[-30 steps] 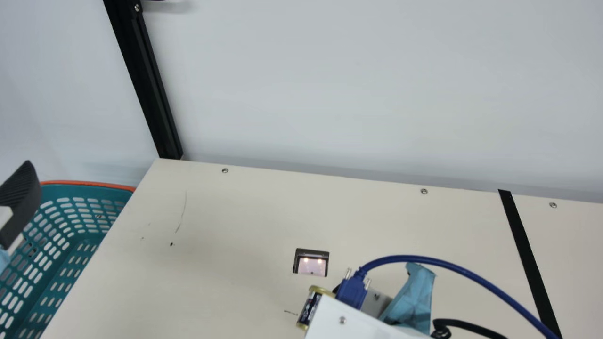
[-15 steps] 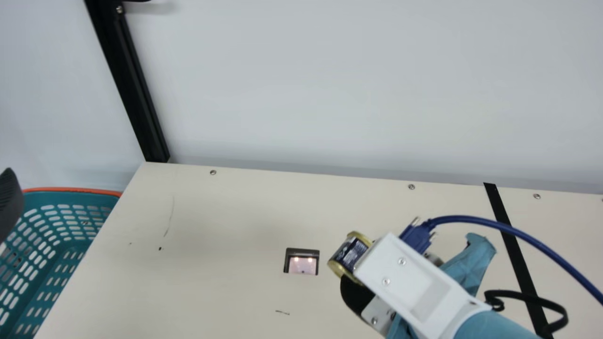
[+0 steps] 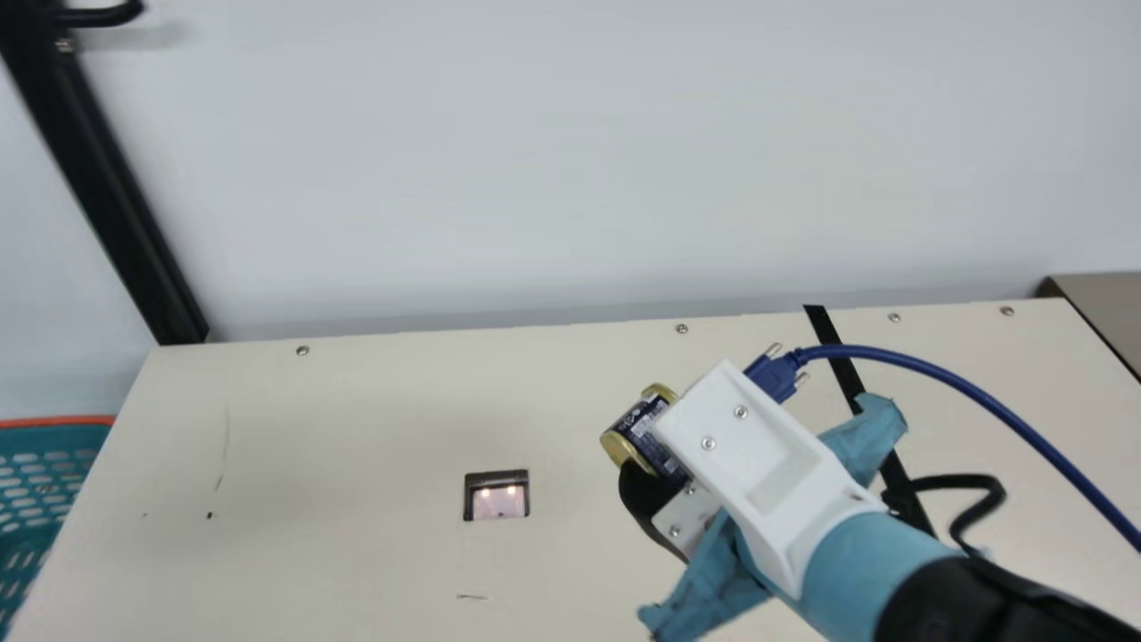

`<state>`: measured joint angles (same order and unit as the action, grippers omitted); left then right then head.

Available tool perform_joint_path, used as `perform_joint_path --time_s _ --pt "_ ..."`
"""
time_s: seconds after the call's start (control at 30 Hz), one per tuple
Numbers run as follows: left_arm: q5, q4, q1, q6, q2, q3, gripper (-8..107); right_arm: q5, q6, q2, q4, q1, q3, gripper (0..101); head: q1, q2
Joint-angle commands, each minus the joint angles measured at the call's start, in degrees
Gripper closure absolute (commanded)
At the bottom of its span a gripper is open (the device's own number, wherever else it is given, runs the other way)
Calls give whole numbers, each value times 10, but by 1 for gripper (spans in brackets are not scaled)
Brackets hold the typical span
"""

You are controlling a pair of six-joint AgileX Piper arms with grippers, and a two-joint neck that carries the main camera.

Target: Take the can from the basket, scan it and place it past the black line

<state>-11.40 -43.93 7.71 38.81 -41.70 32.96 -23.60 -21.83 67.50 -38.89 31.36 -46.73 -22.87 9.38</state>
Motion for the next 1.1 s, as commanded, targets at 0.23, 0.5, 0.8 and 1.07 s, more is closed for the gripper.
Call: perform_joint_path --time_s 0.23,0.5,0.8,1.07 --pt "0 0 0 0 0 0 9 -47 -186 -11 -129 5 11 101 -21 87" --pt "0 0 0 0 0 0 9 -87 -281 -29 -203 5 27 101 -21 144" --pt "0 0 0 0 0 0 9 -109 -313 -63 -234 -22 48 101 -21 194" --pt "0 0 0 0 0 0 9 -111 -282 -99 -220 -70 56 101 -21 202"
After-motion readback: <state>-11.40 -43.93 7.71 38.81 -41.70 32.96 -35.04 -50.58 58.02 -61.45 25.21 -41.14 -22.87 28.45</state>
